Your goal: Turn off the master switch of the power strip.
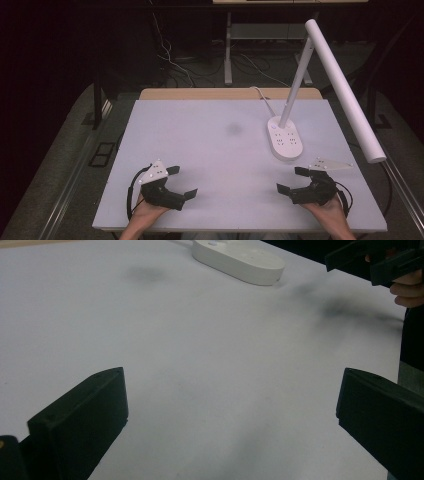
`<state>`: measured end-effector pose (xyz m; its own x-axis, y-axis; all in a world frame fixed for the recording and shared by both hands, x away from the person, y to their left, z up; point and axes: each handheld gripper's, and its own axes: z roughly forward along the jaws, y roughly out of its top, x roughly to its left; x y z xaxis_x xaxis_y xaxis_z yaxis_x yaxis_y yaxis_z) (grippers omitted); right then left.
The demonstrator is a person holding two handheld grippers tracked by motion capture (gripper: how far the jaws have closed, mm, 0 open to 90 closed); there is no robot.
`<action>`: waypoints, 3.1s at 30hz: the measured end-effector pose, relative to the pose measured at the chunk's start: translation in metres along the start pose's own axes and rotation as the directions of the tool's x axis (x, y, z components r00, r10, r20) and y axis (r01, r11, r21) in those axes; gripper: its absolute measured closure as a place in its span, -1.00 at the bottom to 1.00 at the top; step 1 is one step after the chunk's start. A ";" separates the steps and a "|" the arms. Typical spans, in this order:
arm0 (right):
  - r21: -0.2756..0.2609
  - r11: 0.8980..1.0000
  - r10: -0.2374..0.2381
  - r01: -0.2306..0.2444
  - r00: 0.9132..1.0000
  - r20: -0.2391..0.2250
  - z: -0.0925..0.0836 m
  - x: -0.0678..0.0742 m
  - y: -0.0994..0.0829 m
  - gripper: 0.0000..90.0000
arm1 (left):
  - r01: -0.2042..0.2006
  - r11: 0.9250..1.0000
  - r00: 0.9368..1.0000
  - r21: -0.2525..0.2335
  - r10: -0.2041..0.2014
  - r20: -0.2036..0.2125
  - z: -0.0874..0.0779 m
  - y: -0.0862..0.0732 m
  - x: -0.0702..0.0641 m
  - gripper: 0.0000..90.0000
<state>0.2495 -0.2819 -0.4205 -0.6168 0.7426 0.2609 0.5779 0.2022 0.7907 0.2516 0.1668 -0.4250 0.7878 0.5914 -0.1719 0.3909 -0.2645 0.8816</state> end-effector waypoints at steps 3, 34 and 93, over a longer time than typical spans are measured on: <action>0.004 1.000 0.005 -0.005 1.000 0.001 0.000 0.000 0.000 -1.00 | -0.006 1.000 1.000 0.003 0.006 0.000 0.001 0.000 0.000 -1.00; 0.055 0.998 -0.005 0.006 1.000 -0.003 -0.004 0.002 0.007 -1.00 | -0.003 1.000 1.000 0.003 0.003 -0.002 -0.002 -0.001 -0.002 -1.00; 0.141 0.985 -0.100 0.095 0.995 0.023 0.015 -0.009 0.083 -1.00 | 0.014 1.000 1.000 0.001 -0.014 -0.010 -0.003 -0.002 -0.001 -1.00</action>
<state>0.3107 -0.2620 -0.3653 -0.6587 0.7334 0.1678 0.5859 0.3601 0.7260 0.2490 0.1688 -0.4254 0.7774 0.6028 -0.1799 0.4024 -0.2568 0.8787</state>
